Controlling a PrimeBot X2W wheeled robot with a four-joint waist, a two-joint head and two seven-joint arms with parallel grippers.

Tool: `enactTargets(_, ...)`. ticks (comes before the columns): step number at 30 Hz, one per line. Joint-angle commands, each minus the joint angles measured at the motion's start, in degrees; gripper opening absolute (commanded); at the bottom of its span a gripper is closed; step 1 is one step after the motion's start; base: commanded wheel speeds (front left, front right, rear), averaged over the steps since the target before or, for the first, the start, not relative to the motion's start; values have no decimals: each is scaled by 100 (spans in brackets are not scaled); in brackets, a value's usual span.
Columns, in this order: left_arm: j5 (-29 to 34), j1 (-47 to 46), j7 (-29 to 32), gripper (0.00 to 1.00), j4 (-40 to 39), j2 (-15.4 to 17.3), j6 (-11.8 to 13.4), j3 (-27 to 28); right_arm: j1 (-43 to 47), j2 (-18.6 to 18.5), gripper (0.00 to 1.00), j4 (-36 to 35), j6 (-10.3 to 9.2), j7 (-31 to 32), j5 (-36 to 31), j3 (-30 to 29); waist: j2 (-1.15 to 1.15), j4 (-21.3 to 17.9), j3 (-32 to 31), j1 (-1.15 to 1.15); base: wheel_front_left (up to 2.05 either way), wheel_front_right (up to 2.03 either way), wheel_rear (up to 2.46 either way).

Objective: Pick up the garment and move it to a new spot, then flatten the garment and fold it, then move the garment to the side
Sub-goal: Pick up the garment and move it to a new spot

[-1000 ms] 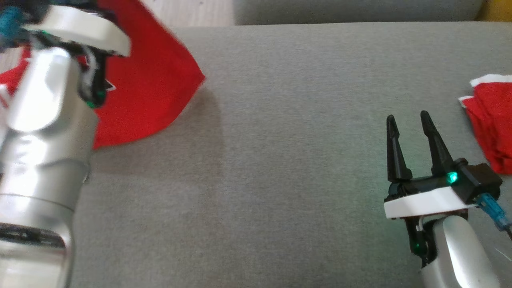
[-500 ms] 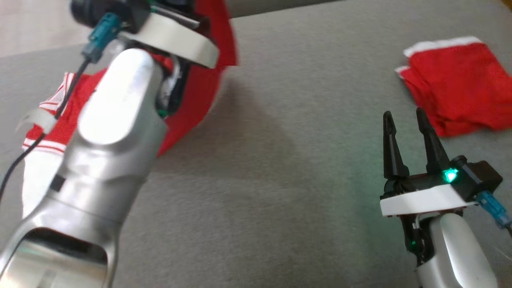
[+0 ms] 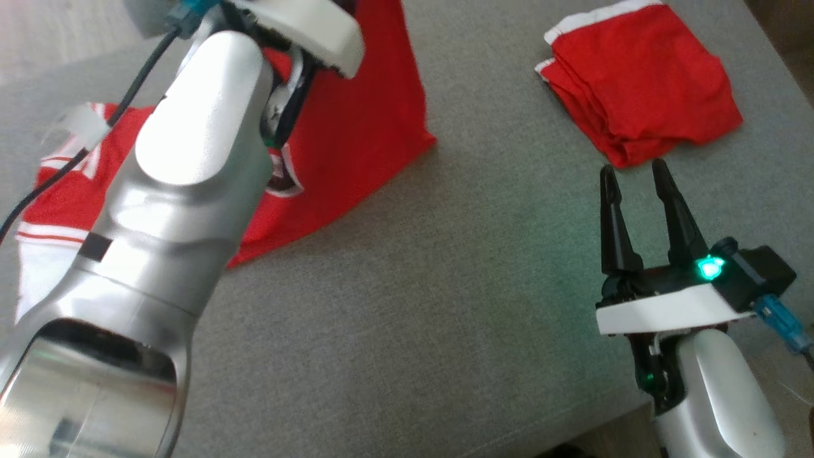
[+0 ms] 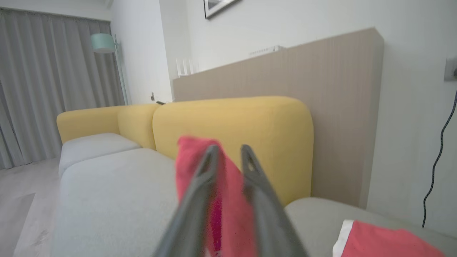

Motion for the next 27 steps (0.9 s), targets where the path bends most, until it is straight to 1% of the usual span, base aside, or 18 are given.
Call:
enactTargets(1, 76, -309, 10, 100, 38, 186, -30, 69, -214, -14, 100, -215, -4, -36, 45, 153, 0, -99, 153, -1, 0, 0, 0)
enactTargets(4, 162, -448, -213, 100, 448, 222, -45, 37, -247, -14, 100, -240, -4, -36, 49, 221, 0, -51, 262, -1, 0, 0, 0)
enactTargets(6, 141, -464, -353, 100, 627, 215, -61, 66, -245, -14, 100, -243, -4, -36, 27, 207, 0, 68, 284, -1, 0, 0, 0)
enactTargets(10, 67, -354, -545, 100, 807, 226, -92, 167, -213, -14, 100, -189, -4, -36, -127, 145, 0, 431, 197, -1, 0, 0, 0)
enactTargets(14, 32, -12, -615, 100, 776, 323, -98, 285, -150, -14, 100, -118, -4, -36, -307, 11, 0, 878, -77, -1, 0, 0, 0)
enactTargets(18, 52, 564, -625, 100, 348, 488, -31, 504, -38, -14, 100, -47, -4, -36, -444, -150, 0, 1356, -411, -1, 0, 0, 0)
enactTargets(22, 110, 1469, -626, 100, -209, 680, 88, 725, 132, -14, 100, 21, -4, -36, -541, -290, 0, 1794, -733, -1, 0, 0, 0)
enactTargets(24, 139, 1971, -627, 100, -483, 763, 185, 825, 211, -14, 100, 38, -4, -36, -569, -353, 0, 1977, -857, -1, 0, 0, 0)
enactTargets(27, 103, 2745, -627, 100, -938, 744, 291, 927, 374, -14, 100, 52, -4, -36, -595, -469, 0, 2228, -1018, -1, 0, 0, 0)
